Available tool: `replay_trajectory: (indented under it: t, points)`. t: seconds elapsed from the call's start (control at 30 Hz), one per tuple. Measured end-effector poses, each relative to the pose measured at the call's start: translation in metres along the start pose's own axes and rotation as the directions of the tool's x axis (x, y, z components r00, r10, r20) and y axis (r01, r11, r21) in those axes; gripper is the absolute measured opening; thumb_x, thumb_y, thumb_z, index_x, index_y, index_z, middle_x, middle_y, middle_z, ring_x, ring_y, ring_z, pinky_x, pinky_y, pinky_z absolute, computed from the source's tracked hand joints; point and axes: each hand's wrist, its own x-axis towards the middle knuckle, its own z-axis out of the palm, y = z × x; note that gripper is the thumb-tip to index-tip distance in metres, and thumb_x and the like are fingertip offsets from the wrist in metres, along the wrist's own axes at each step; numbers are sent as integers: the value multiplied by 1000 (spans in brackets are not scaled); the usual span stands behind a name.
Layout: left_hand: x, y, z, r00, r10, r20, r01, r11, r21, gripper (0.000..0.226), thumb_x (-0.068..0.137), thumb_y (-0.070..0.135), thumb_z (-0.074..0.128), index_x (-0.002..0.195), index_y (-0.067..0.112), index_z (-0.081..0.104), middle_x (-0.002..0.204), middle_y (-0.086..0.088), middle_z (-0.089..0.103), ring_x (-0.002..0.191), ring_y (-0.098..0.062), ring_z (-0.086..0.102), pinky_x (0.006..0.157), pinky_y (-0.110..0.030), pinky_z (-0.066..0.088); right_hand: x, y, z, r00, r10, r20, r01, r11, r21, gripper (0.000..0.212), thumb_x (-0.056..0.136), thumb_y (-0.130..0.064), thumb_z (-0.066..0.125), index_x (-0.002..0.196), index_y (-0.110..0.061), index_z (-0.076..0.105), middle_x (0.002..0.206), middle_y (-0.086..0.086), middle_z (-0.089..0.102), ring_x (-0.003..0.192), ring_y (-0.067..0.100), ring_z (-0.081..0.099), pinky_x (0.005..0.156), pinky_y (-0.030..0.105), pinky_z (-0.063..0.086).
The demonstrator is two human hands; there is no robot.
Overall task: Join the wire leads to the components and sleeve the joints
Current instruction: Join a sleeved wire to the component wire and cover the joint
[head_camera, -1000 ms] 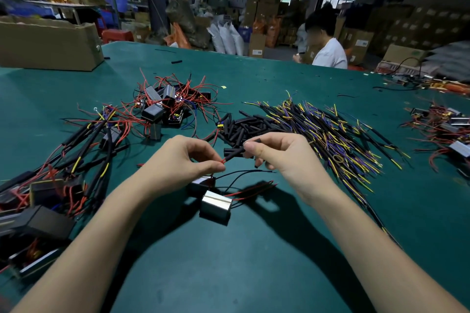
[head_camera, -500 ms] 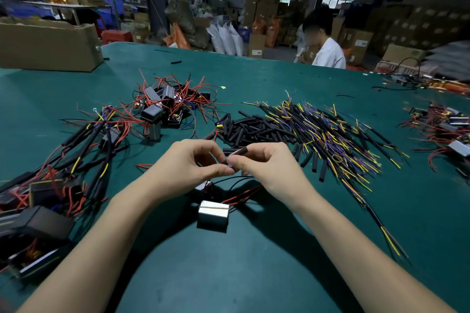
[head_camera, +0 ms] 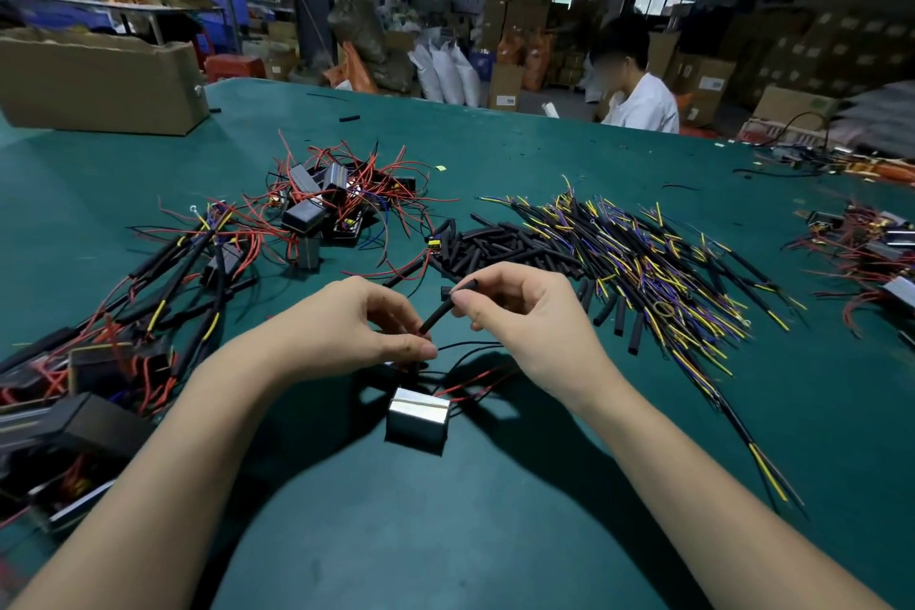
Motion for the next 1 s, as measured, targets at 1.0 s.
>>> replay_trajectory:
  t: [1.0]
  points:
    - [1, 9, 10, 985, 108, -132, -105, 994, 27, 12, 76, 27, 78, 67, 24, 71, 58, 14, 66, 43, 9, 48, 48, -4, 35, 5, 5, -13, 999, 27, 19, -28, 998, 50, 7, 85, -7, 69, 80, -12, 72, 67, -1, 69, 63, 6, 60, 67, 16, 48]
